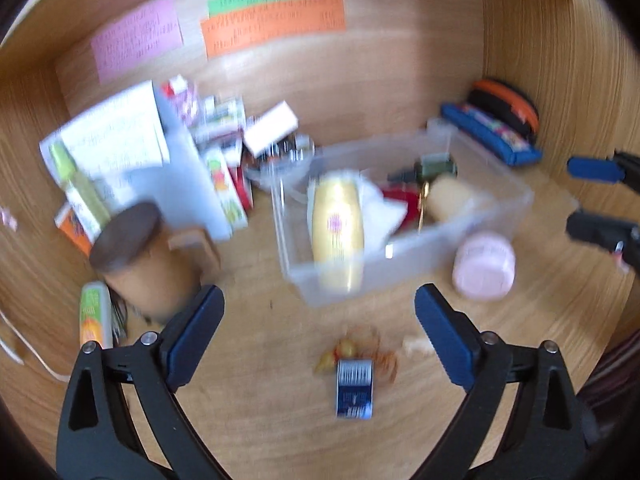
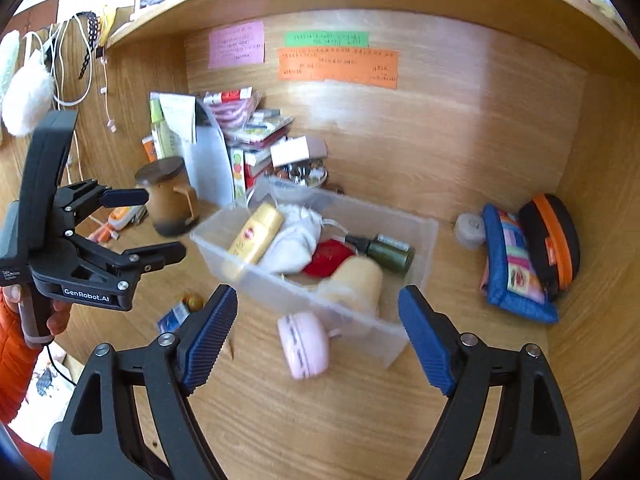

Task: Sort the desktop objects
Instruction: 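Grasp the pink round speaker with the right gripper while the left grasps the blue Max box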

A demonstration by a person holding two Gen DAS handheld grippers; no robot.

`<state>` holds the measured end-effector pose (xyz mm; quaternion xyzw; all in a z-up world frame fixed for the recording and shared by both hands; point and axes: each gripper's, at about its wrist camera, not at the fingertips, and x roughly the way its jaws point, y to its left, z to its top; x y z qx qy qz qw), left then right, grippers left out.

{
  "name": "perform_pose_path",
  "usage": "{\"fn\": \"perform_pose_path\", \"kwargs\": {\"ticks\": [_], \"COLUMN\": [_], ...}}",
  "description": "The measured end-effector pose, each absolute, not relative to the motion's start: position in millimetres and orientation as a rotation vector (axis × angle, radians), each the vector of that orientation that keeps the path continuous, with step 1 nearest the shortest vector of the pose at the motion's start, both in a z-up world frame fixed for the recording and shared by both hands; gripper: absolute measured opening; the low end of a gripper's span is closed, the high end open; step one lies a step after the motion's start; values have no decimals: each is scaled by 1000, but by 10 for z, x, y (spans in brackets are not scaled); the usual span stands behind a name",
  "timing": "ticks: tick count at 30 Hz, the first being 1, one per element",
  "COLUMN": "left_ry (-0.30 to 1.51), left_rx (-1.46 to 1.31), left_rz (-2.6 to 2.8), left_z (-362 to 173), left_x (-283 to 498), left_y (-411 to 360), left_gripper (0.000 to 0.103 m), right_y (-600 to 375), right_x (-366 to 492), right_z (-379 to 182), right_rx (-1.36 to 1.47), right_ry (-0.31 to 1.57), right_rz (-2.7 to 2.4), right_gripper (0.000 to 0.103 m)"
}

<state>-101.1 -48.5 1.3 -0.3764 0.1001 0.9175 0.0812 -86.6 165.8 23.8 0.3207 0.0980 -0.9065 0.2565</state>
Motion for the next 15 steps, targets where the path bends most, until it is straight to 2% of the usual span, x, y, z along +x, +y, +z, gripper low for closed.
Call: {"fn": "perform_pose_path", "kwargs": {"ticks": [13, 15], "left_ry": [182, 178], "left_rx": [-1317, -1333], "left_rz": [2639, 2624], "left_z": [-599, -649], "left_x": [-748, -740], "left_y": [-655, -653], "left_gripper": [97, 88], "right_y": [1705, 1678], "right_x": [-968, -1022], "right_z": [-484, -568], "right_rx": [1091, 1112], "right_ry": [215, 214], "right_rz": [-2357, -2349], "right_gripper": [80, 80]}}
